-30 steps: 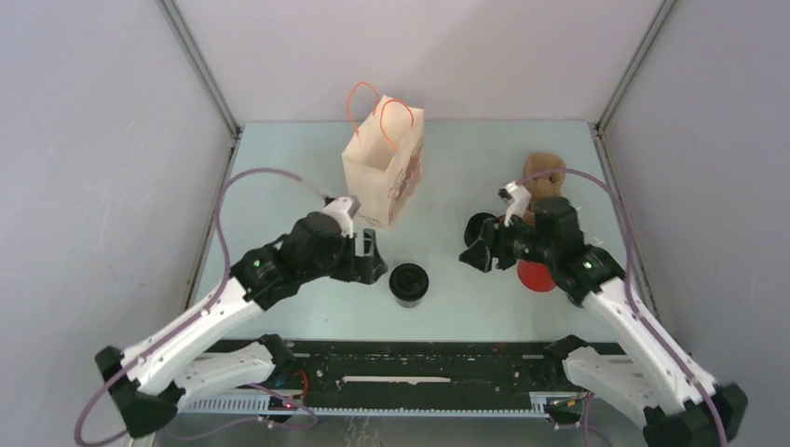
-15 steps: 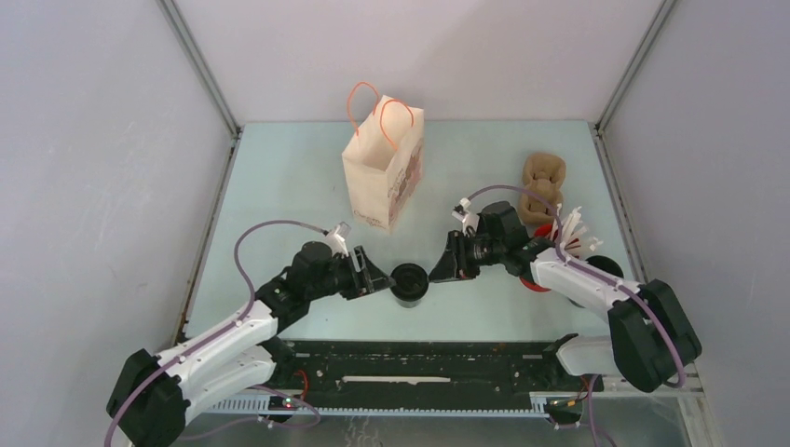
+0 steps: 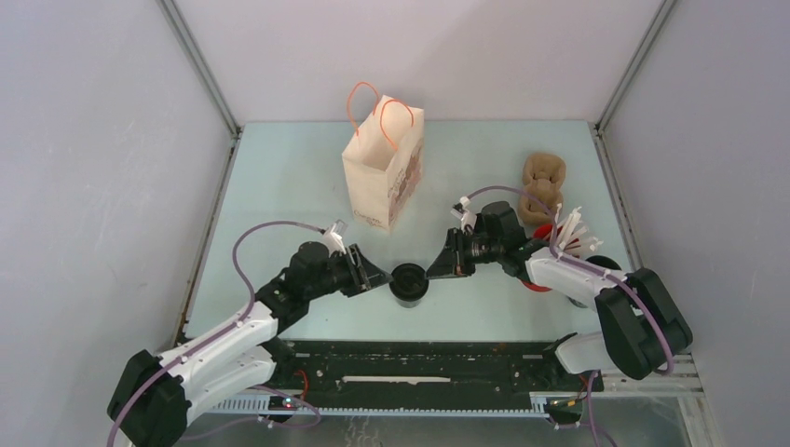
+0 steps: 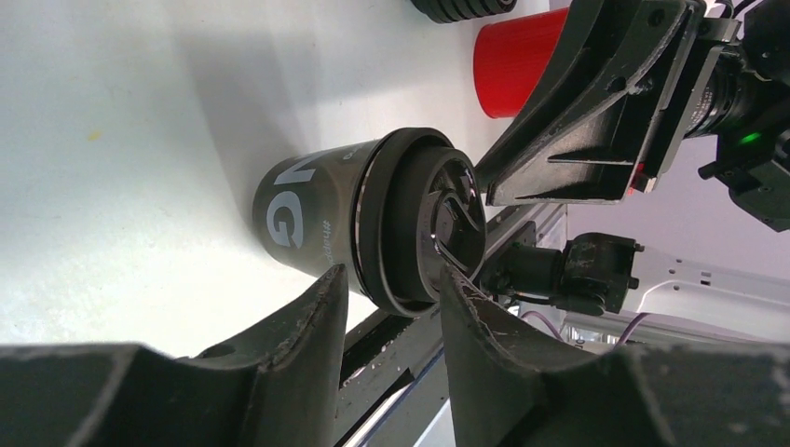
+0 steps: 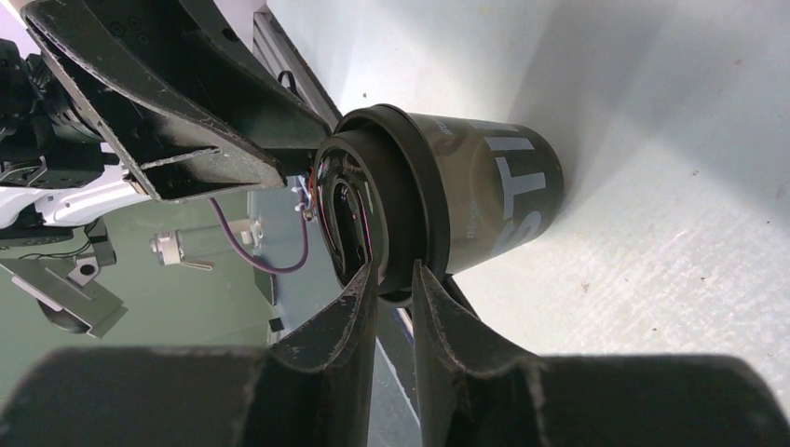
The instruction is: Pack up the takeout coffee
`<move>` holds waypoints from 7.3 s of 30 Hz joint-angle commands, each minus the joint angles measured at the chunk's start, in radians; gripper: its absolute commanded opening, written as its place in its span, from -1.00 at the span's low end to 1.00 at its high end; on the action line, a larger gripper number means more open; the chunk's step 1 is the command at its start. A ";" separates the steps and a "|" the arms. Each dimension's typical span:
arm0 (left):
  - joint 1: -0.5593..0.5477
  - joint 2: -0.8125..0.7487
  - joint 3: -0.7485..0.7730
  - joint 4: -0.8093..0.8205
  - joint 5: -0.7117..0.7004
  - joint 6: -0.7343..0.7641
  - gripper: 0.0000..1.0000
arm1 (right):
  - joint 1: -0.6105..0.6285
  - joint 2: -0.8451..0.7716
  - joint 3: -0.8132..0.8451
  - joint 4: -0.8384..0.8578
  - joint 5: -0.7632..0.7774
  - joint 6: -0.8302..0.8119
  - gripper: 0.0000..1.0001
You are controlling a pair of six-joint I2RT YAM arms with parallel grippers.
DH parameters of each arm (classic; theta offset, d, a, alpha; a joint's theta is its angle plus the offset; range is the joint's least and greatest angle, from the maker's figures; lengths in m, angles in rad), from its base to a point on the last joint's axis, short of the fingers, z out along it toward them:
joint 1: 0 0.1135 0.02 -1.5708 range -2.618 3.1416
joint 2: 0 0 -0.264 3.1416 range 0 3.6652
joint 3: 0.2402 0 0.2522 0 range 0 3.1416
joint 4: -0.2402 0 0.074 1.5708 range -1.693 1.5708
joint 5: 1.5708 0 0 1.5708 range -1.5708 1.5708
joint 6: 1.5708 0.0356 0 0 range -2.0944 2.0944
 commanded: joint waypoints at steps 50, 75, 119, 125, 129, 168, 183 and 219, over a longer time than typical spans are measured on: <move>-0.144 0.106 -0.060 -0.020 -0.161 0.029 -0.45 | 0.028 -0.001 -0.079 0.080 0.141 0.020 -0.37; -0.105 0.183 -0.060 -0.006 -0.168 0.044 -0.25 | -0.009 0.145 -0.110 0.171 0.111 -0.012 -0.42; 0.074 0.243 0.136 0.039 0.059 0.188 0.48 | -0.001 0.215 0.053 0.230 -0.139 0.070 0.52; 0.074 0.282 0.081 0.074 0.037 0.190 0.23 | -0.002 0.290 0.039 0.239 -0.118 0.048 0.28; 0.071 0.325 0.000 0.130 0.034 0.173 0.04 | 0.004 0.327 0.006 0.261 -0.085 0.051 0.15; -0.105 0.195 -0.259 -0.045 -0.317 0.008 -0.23 | 0.076 0.246 0.040 0.018 0.157 -0.062 0.19; -0.192 0.364 -0.240 0.013 -0.348 -0.055 -0.30 | 0.053 0.278 -0.019 0.057 0.189 -0.047 0.14; -0.086 -0.107 -0.012 -0.092 -0.100 0.082 1.00 | 0.053 0.120 0.307 -0.334 0.057 -0.256 0.96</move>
